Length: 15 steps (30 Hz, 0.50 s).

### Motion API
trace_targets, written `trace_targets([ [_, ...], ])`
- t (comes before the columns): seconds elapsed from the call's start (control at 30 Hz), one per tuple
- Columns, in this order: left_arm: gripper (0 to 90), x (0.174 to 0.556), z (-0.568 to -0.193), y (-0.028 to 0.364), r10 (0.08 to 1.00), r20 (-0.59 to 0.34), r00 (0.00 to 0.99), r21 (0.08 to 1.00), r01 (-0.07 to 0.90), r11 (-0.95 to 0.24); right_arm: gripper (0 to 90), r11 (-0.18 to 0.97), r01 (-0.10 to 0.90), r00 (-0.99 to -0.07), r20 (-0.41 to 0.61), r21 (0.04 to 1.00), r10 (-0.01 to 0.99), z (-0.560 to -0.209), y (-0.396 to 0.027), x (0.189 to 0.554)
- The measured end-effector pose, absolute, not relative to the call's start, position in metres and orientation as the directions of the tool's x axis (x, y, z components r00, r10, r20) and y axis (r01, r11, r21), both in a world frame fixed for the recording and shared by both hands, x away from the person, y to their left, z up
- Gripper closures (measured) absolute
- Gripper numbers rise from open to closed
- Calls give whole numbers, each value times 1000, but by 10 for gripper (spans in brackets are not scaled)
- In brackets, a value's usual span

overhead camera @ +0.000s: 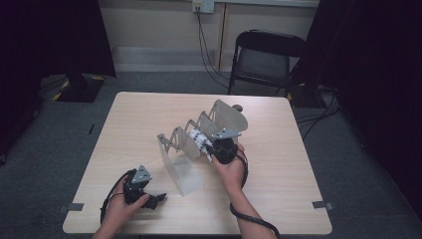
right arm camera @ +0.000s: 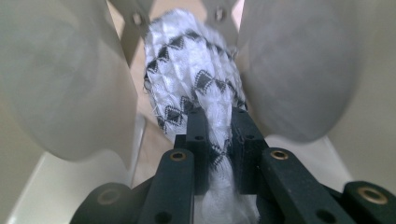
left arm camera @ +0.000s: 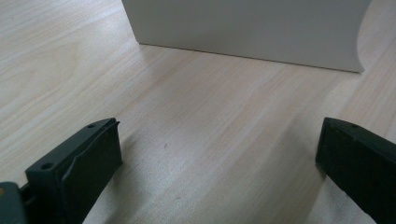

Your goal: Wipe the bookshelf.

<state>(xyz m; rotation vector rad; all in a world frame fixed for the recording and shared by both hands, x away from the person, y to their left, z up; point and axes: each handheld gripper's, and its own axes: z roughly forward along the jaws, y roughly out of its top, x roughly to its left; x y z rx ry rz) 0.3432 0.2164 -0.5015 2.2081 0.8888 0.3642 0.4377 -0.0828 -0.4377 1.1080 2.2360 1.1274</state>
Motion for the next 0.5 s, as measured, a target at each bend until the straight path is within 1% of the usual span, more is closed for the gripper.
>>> trace_targets([
  [0.33,0,343,-501,216,691,-5,723,711,488,-506,794,304,388,-609,-6,870,793,-391,-87,435],
  [0.5,0,343,-501,216,691,-5,723,711,489,-506,794,298,365,-615,-12,882,789,-383,-86,434],
])
